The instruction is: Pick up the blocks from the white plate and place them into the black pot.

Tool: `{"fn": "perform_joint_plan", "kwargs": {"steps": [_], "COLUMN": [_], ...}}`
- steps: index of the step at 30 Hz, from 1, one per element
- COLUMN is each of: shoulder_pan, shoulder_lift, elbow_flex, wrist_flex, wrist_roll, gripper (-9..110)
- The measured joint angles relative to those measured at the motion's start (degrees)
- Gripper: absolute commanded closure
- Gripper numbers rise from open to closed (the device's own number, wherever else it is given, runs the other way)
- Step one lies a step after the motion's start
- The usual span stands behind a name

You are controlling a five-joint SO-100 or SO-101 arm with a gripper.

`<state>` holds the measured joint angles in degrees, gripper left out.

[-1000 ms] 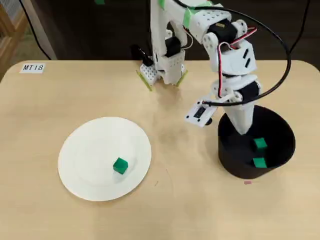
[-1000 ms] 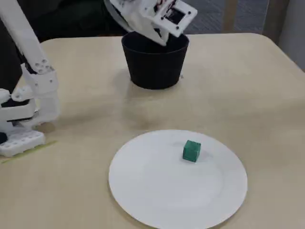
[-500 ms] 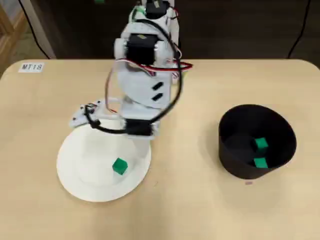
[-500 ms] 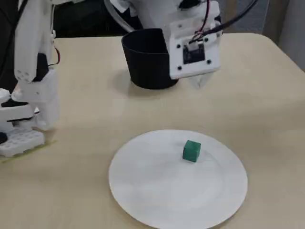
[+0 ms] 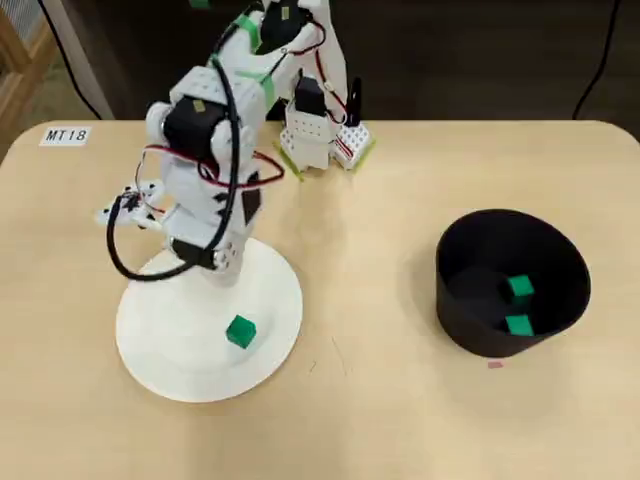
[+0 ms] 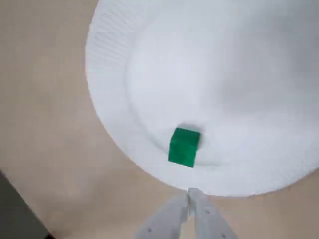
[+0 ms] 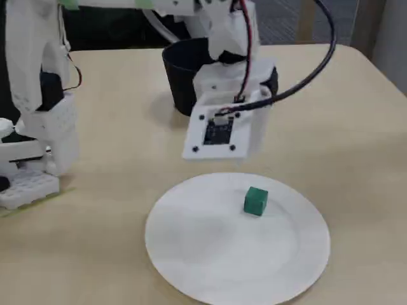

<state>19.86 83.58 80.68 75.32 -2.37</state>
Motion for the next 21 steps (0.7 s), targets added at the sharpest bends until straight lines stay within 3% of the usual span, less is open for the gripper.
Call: {"fn": "perform_joint_plan", "kwargs": {"steps": [10,14,21], "shoulder_pan": [-0.97,-1.58,-1.76], "shoulder_lift": [0.7,0.7,0.7], "elbow_flex": [11.87,11.87,11.87], "wrist_flex": [-10.2,-10.72,-10.72], "wrist_roll": [-0.62,-1.85,-5.45], "gripper": [103,87,74]}}
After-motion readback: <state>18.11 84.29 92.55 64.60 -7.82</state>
